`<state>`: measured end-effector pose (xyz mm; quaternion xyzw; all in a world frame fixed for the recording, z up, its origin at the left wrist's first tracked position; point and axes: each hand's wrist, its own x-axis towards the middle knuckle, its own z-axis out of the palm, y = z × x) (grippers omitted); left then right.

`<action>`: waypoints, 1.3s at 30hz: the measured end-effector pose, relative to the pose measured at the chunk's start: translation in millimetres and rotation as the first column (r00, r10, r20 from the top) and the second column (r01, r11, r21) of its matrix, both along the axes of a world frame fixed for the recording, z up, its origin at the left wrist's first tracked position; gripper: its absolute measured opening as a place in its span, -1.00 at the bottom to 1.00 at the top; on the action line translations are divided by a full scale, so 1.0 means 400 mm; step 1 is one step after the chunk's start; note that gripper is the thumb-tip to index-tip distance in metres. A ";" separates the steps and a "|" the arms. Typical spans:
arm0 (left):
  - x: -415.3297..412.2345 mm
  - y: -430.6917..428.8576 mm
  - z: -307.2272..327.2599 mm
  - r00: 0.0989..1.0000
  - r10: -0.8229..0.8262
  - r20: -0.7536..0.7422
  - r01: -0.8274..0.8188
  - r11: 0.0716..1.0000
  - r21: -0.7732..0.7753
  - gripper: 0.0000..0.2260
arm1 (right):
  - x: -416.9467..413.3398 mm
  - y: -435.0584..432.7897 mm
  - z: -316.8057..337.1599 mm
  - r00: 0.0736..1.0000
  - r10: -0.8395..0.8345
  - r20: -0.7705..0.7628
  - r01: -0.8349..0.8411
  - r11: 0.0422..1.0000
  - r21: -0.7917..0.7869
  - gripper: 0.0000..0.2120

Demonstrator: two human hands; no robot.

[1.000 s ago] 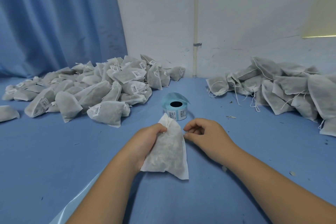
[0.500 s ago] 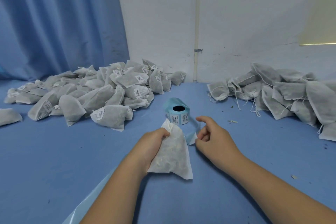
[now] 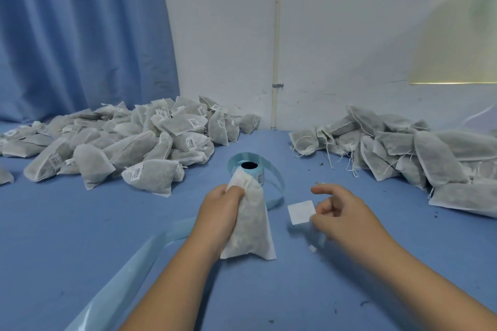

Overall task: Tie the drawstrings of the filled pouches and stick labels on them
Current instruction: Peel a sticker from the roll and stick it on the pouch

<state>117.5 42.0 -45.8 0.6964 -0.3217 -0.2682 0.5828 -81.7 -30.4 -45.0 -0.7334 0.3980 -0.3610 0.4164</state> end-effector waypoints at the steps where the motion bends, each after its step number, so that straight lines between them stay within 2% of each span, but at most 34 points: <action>1: -0.011 0.001 0.000 1.000 -0.013 0.001 0.013 1.000 -0.008 -0.86 | -0.005 0.009 0.007 0.999 0.021 0.049 -0.022 0.999 0.029 -0.60; 4: -0.044 0.003 0.003 0.997 -0.057 0.044 0.057 0.998 -0.003 -0.77 | -0.012 0.040 0.028 0.956 0.089 0.278 -0.131 0.982 0.136 -0.65; 8: -0.105 0.013 0.007 0.948 -0.283 0.143 0.284 0.959 0.016 -0.78 | -0.015 0.074 0.053 0.774 0.189 0.605 -0.386 0.897 0.214 -0.64; 11: -0.154 0.023 0.002 0.887 -0.423 0.184 0.424 0.905 0.038 -0.66 | -0.018 0.083 0.063 0.714 0.187 0.675 -0.419 0.886 0.198 -0.72; 17: -0.179 0.029 0.006 0.875 -0.449 0.180 0.449 0.892 0.043 -0.75 | -0.033 0.077 0.056 0.700 0.097 0.707 -0.387 0.884 0.261 -0.81; 20: -0.180 0.032 0.010 0.892 -0.425 0.153 0.427 0.904 0.023 -0.72 | -0.040 0.075 0.060 0.713 0.063 0.698 -0.334 0.906 0.259 -0.82; 22: -0.180 0.032 0.012 0.915 -0.387 0.117 0.390 0.921 -0.003 -0.71 | -0.048 0.074 0.063 0.774 0.022 0.633 -0.210 0.952 0.223 -0.81; 25: -0.177 0.032 0.014 0.947 -0.311 0.081 0.315 0.948 -0.045 -0.87 | -0.058 0.069 0.062 0.892 -0.074 0.447 0.056 0.997 0.052 -0.73; 28: -0.175 0.031 0.008 0.971 -0.228 0.074 0.233 0.970 -0.068 -0.91 | -0.060 0.076 0.055 0.940 -0.125 0.318 0.184 0.969 -0.164 -0.67; 33: -0.186 0.030 0.001 0.981 -0.112 0.160 0.135 0.981 -0.137 -0.93 | -0.046 0.096 0.039 0.969 -0.205 0.137 0.245 0.870 -0.428 -0.62; 39: -0.207 0.034 0.003 0.962 -0.067 0.265 0.115 0.979 -0.168 -0.89 | -0.030 0.105 0.032 0.977 -0.188 0.103 0.214 0.853 -0.477 -0.58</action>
